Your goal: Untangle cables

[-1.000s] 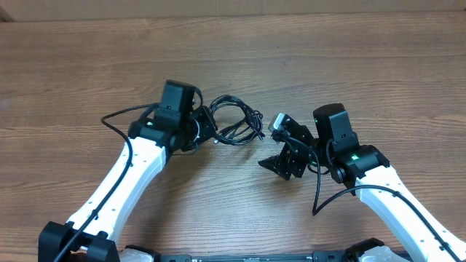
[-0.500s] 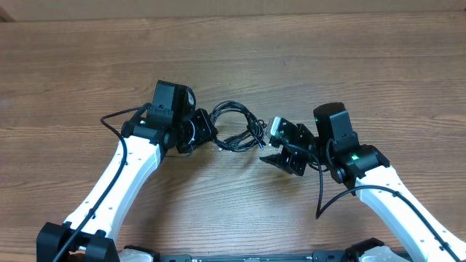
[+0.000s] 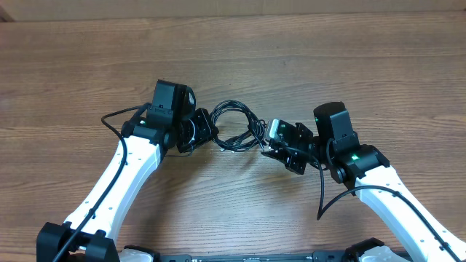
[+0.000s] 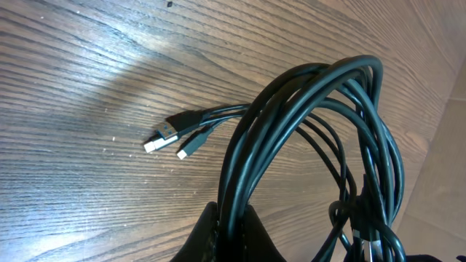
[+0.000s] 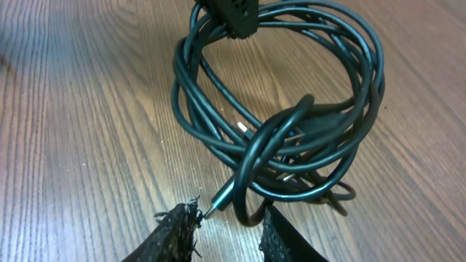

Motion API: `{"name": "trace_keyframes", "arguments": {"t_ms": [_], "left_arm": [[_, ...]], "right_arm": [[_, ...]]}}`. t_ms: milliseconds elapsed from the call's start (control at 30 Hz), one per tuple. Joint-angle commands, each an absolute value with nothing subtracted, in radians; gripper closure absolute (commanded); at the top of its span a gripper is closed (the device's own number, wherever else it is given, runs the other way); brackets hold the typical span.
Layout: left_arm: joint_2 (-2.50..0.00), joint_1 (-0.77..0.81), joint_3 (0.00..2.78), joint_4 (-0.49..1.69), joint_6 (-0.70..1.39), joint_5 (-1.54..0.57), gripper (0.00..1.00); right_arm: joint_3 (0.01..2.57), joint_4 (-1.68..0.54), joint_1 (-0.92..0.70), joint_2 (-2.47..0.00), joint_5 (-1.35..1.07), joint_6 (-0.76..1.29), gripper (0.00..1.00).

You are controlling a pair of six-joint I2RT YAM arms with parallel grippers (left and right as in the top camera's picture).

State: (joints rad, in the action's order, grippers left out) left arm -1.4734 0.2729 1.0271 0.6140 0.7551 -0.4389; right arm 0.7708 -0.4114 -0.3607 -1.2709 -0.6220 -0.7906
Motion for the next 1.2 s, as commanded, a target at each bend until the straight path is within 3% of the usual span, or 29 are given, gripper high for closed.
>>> {"name": "trace_keyframes", "arguments": {"t_ms": [0,367,767,1167], "left_arm": [[-1.46,0.27,1.037,0.608,0.737,-0.491,0.96],[-1.46,0.27,1.037,0.593,0.748,-0.522,0.96],[-1.46,0.27,1.037,0.594,0.744,-0.514,0.96],[-1.46,0.271,1.037,0.593,0.744,-0.514,0.96]], "right_arm": [[0.797,-0.393,-0.359,-1.271,-0.631,-0.802,0.7],[0.797,-0.39,-0.359,-1.271,-0.631,-0.802,0.75],[0.797,-0.389,-0.359,-1.271,-0.631,-0.802,0.96],[0.797,-0.268,-0.359,-1.271,-0.63,-0.609,0.96]]}}
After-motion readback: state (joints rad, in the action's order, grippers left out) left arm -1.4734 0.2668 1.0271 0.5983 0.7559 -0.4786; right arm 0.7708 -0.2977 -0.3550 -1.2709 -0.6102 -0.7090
